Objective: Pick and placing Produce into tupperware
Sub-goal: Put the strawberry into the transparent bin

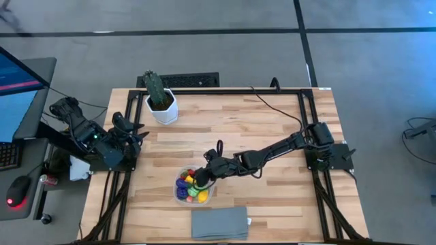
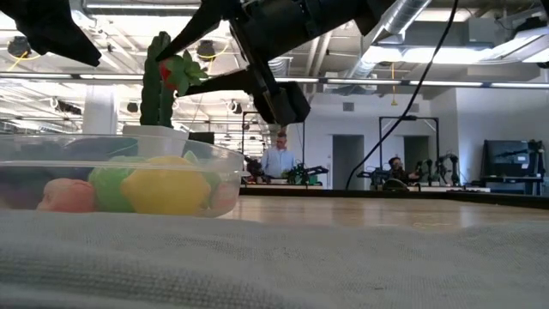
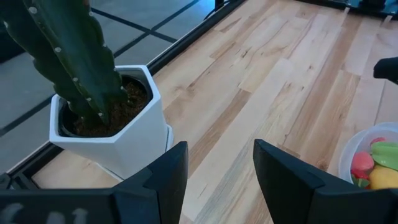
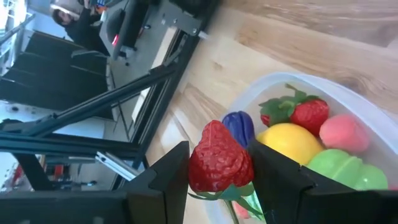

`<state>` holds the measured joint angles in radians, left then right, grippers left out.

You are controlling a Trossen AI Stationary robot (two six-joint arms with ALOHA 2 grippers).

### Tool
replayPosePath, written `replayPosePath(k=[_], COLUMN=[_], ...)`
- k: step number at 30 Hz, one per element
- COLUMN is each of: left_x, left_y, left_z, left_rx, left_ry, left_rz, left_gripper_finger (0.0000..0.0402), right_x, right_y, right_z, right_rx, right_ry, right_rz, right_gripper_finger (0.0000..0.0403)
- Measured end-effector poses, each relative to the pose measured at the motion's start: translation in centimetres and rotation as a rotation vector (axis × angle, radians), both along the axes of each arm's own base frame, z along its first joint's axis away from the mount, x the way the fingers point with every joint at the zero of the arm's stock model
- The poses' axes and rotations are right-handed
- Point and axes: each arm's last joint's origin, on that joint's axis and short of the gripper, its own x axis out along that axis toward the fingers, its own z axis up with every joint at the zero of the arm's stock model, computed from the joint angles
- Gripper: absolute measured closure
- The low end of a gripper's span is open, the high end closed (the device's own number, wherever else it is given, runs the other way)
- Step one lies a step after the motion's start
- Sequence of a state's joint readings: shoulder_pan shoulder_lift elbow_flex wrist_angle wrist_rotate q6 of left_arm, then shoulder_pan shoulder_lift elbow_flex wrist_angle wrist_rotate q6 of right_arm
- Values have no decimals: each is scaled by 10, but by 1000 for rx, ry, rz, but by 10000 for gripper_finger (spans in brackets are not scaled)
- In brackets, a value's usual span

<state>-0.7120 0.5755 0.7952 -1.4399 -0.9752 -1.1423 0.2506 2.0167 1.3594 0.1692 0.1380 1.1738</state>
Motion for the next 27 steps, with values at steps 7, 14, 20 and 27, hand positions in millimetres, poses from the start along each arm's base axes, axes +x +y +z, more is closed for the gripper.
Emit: replayPosePath(k=[7,14,20,27], left_x=[0,0,0,0], left_y=[0,0,0,0], left_z=[0,0,0,0], left_rx=[1,0,-6,-7], left_ry=[-1,-6,-10,-11], left_rz=[1,5,9,9], left_gripper_finger=[228,228,228,228], right_x=[-3,-6,-9,-10], right_y=[12,21,29,32], right_z=[0,0,1,1], right_rx=[-21,-16,-12,-15], right_ry=[-2,-11,-17,-21], right_rz=[-16,-44,-59,-80], right_gripper_finger=[227,222,227,224])
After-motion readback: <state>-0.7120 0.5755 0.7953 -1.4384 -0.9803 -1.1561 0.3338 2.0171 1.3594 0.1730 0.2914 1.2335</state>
